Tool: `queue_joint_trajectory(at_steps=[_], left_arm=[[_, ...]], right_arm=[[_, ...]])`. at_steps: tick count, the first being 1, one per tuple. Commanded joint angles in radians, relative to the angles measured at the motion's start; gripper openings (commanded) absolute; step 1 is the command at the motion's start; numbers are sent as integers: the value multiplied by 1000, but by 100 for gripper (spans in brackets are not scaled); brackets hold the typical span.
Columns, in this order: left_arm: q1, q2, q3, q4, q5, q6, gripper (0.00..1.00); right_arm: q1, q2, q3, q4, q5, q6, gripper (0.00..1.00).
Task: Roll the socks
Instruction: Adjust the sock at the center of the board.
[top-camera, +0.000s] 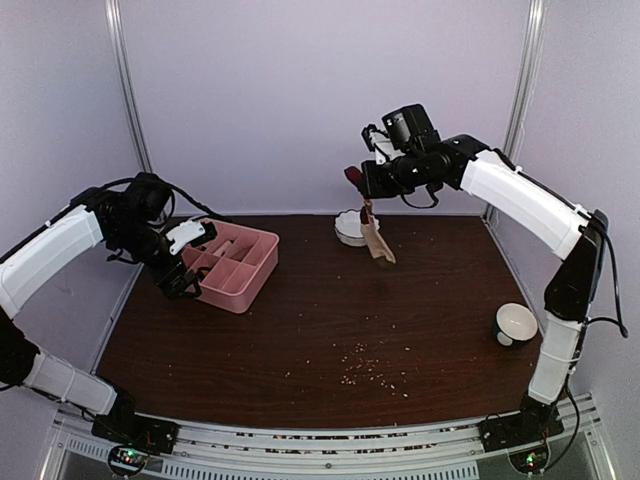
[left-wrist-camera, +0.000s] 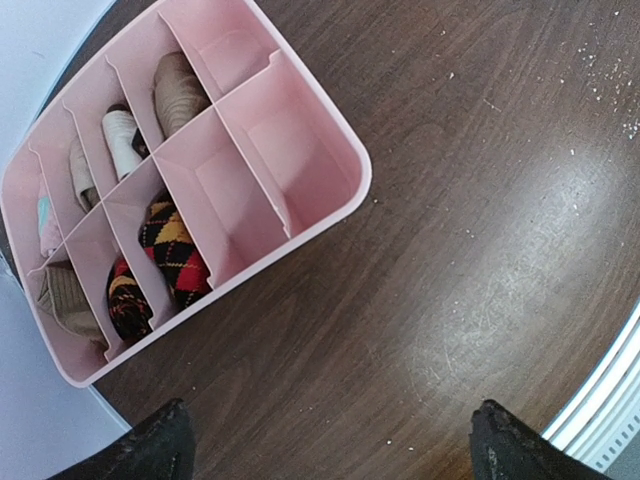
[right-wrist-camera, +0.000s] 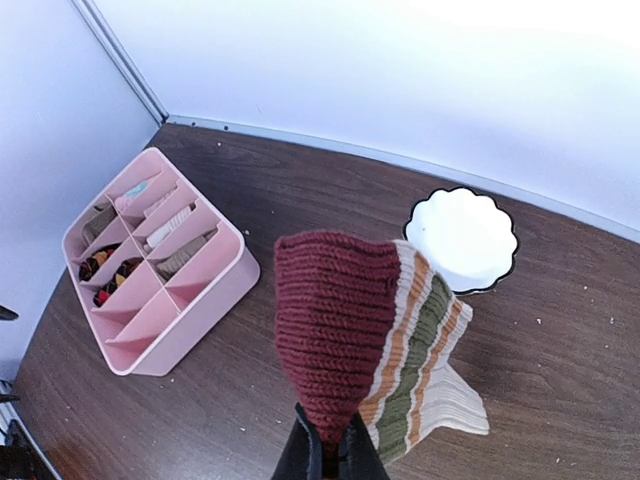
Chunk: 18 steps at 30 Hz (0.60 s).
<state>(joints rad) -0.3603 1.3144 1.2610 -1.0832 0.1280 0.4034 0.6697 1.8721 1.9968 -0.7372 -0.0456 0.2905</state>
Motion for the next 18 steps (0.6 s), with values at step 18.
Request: queue_joint_trajectory(at_steps=[18], left_arm=[[6, 26, 53, -78, 257, 102, 98]], right_arm=[[525, -67, -883, 608, -264, 252, 16]])
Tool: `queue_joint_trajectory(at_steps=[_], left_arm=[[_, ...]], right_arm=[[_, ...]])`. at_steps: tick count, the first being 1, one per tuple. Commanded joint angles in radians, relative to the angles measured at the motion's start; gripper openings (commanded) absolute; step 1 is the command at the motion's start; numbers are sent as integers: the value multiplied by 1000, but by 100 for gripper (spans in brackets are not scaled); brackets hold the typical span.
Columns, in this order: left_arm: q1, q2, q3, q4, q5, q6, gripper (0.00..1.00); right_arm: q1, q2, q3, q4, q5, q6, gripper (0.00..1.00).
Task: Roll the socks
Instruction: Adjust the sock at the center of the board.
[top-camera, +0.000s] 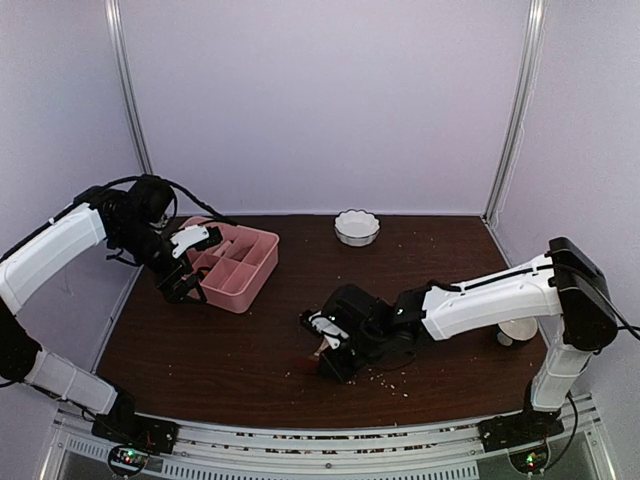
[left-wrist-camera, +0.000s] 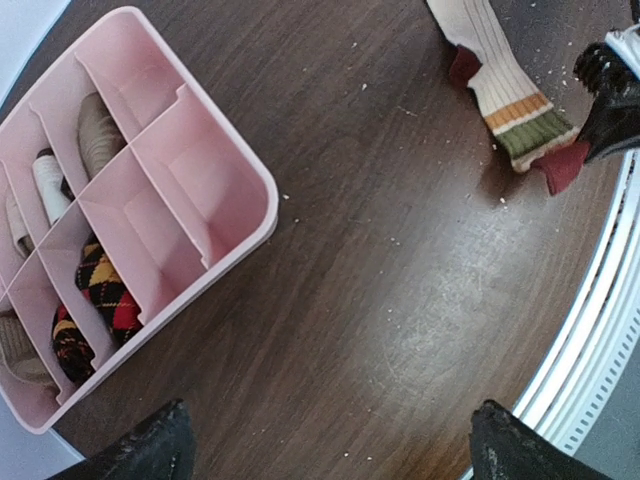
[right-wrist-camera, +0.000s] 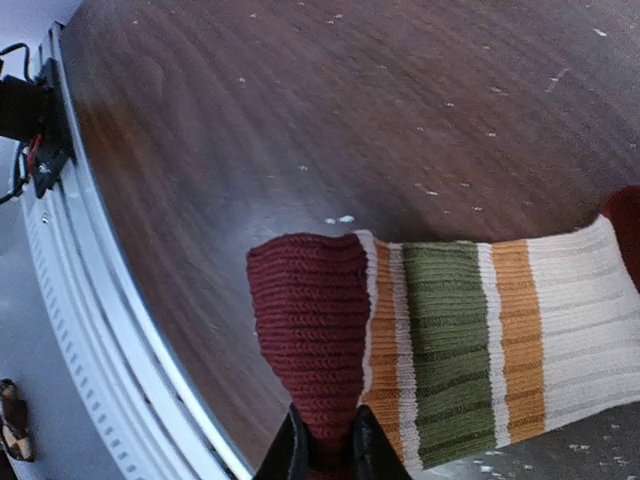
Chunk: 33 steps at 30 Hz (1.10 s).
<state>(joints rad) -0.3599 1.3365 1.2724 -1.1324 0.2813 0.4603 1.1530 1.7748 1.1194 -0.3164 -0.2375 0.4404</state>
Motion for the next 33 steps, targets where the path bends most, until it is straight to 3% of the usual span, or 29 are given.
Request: queue_joint_trajectory(at_steps=[1, 4, 9, 12, 17, 18, 25, 33], left_arm=[[6, 10, 42, -37, 117, 50, 98], [6, 22, 38, -62, 152, 66, 98], [1, 18, 21, -88, 216, 108, 98], [-11, 15, 18, -107, 257, 143, 98], [-98, 20, -1, -106, 278, 193, 98], [-122, 26, -4, -97, 260, 196, 98], [-234, 53, -51, -11, 148, 192, 98], [-273, 14, -126, 80, 102, 243, 98]], right_arm=[[45, 39, -11, 200, -88, 111, 22], [42, 21, -59, 260, -143, 129, 58], [-13, -83, -138, 285, -105, 142, 71], [-62, -121, -164, 215, 53, 197, 64], [-158, -96, -187, 72, 202, 275, 32], [-165, -84, -183, 54, 226, 273, 30], [-194, 52, -106, -43, 330, 240, 18], [-259, 183, 60, -111, 380, 190, 12]])
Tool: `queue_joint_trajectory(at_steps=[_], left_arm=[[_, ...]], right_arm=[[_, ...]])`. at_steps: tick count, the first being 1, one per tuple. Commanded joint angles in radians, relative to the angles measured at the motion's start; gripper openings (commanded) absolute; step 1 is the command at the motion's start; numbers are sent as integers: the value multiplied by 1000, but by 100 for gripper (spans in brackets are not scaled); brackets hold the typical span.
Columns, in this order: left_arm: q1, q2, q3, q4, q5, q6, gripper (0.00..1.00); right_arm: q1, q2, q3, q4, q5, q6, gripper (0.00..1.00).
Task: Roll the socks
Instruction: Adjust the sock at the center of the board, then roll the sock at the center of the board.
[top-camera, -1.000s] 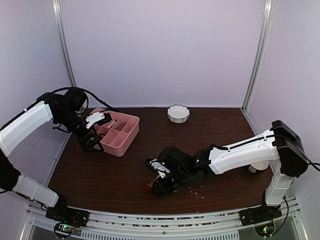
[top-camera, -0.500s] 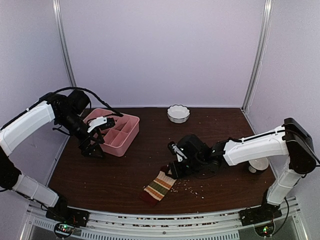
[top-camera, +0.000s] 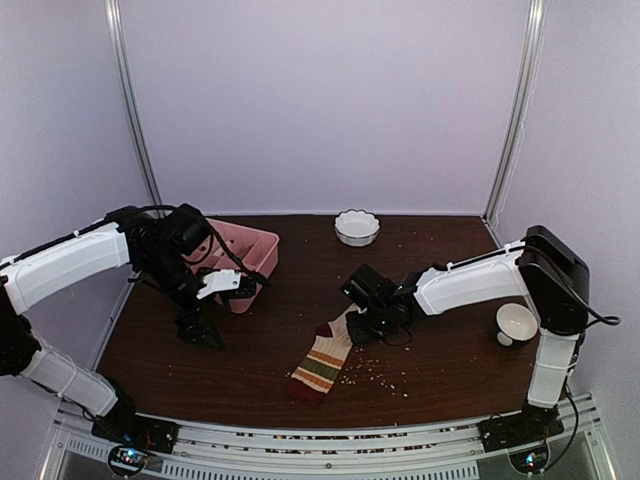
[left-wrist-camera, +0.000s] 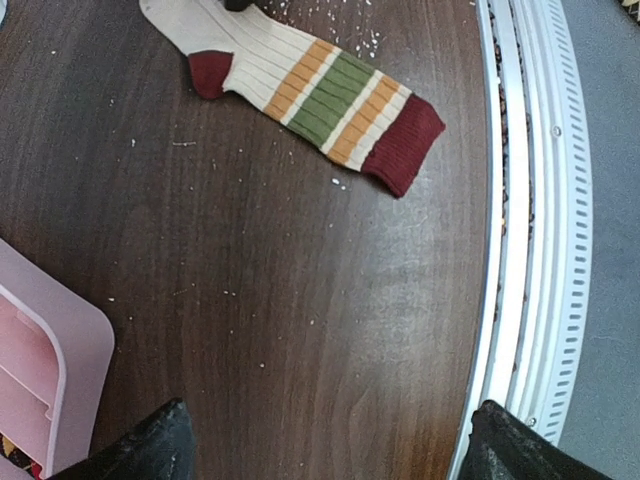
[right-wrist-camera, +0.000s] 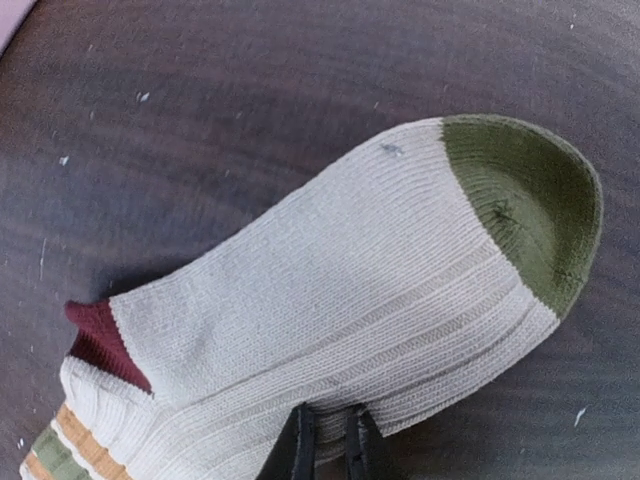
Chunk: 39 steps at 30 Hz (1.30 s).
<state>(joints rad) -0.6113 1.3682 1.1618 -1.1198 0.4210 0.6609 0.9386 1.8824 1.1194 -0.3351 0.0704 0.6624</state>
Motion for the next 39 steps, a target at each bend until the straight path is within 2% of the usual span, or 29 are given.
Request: queue_joint_trajectory(at_steps=[1, 6, 8, 11, 12, 13, 16, 18, 20, 21, 24, 26, 28, 31, 35, 39], left_arm=[[-24, -5, -10, 68, -44, 35, 98], [-24, 23, 47, 63, -127, -50, 98], [-24, 3, 85, 58, -228, -95, 98], [-22, -64, 86, 90, -497, -170, 98], [-20, -88, 78, 99, -582, -190, 98], [-12, -113, 69, 99, -628, -195, 98], [54, -166, 79, 28, -610, -216, 98], [138, -180, 80, -34, -497, -195, 98], [170, -191, 73, -82, -453, -161, 98], [171, -201, 66, -93, -446, -151, 98], [172, -217, 52, -81, -431, -137, 98], [171, -221, 38, -60, -400, -122, 98], [172, -220, 20, -32, -355, -102, 98], [172, -207, -24, 26, -305, -74, 98], [171, -182, -73, 96, -201, -51, 98], [170, -164, -118, 164, -102, -14, 98]], right_arm=[[-57, 85, 88, -110, 83, -38, 11], [-81, 70, 194, -165, 150, -79, 13], [-65, 21, 187, -164, 185, -90, 24], [-6, -79, 137, -151, 265, -102, 60], [19, -115, 109, -135, 301, -108, 91], [50, -152, 84, -120, 340, -106, 99], [89, -231, 13, -104, 419, 7, 99], [71, -264, -58, -35, 298, 18, 100], [75, -311, -156, 82, 208, 4, 99], [101, -330, -185, 91, 226, -2, 100], [226, -347, -191, 46, 449, -42, 100], [315, -340, -225, 118, 562, -116, 100], [387, -320, -271, 231, 574, -241, 100], [474, -266, -280, 286, 518, -309, 100], [565, -220, -323, 444, 568, -442, 87], [566, -185, -328, 558, 491, -558, 74]])
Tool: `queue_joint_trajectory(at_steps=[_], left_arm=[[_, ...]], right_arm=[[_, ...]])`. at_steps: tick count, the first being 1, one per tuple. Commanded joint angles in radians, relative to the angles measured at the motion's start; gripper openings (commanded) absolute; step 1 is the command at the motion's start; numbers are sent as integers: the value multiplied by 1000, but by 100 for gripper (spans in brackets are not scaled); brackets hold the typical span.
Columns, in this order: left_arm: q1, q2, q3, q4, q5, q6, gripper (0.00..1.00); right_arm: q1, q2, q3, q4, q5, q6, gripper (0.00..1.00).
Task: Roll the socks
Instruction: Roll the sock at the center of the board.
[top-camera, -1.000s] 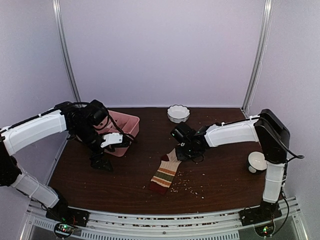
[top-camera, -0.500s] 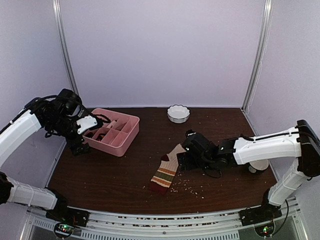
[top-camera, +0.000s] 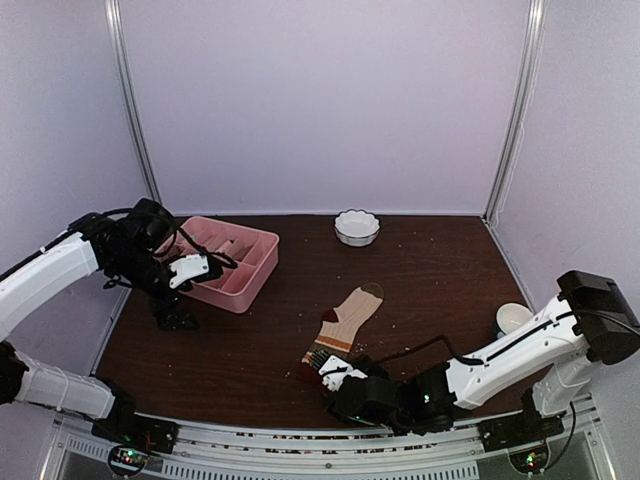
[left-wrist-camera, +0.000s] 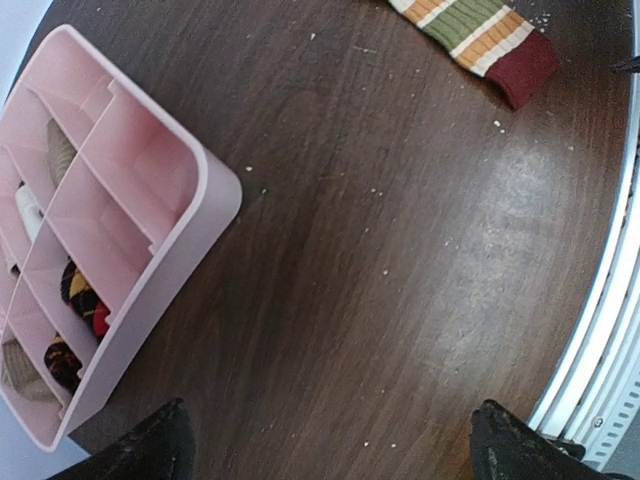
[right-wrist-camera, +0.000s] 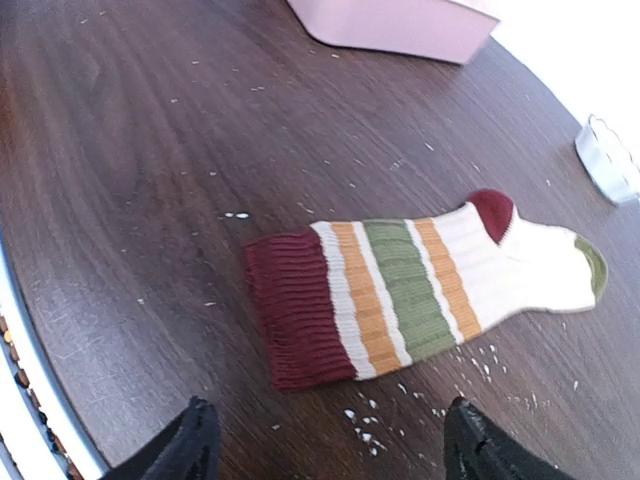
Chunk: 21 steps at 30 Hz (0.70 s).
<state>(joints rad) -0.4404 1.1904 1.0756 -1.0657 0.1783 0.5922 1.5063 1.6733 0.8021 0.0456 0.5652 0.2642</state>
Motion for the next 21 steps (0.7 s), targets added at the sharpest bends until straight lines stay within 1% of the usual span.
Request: queue_joint_trajectory(at_steps=[1, 4, 7, 10, 13, 16, 19, 21], left_arm=[[-1, 24, -38, 123, 161, 63, 98], [-1, 57, -49, 150, 224, 82, 98], [-3, 80, -54, 160, 290, 94, 98], [-19, 98, -61, 184, 291, 92, 98], [-27, 110, -57, 207, 271, 81, 98], [-31, 119, -48, 214, 280, 80, 98], [-50, 128, -38, 213, 297, 91, 97], [-76, 133, -40, 212, 303, 111, 95]], right_arm=[[-5, 32, -12, 201, -19, -182, 71], [-34, 49, -32, 273, -95, -207, 67], [-58, 68, -33, 293, -163, -215, 62], [-79, 93, -30, 293, -213, -216, 59], [-106, 114, -33, 297, -237, -205, 56], [-127, 129, -39, 299, -263, -194, 52], [-146, 139, -47, 303, -297, -172, 43], [-157, 144, -51, 309, -318, -160, 35]])
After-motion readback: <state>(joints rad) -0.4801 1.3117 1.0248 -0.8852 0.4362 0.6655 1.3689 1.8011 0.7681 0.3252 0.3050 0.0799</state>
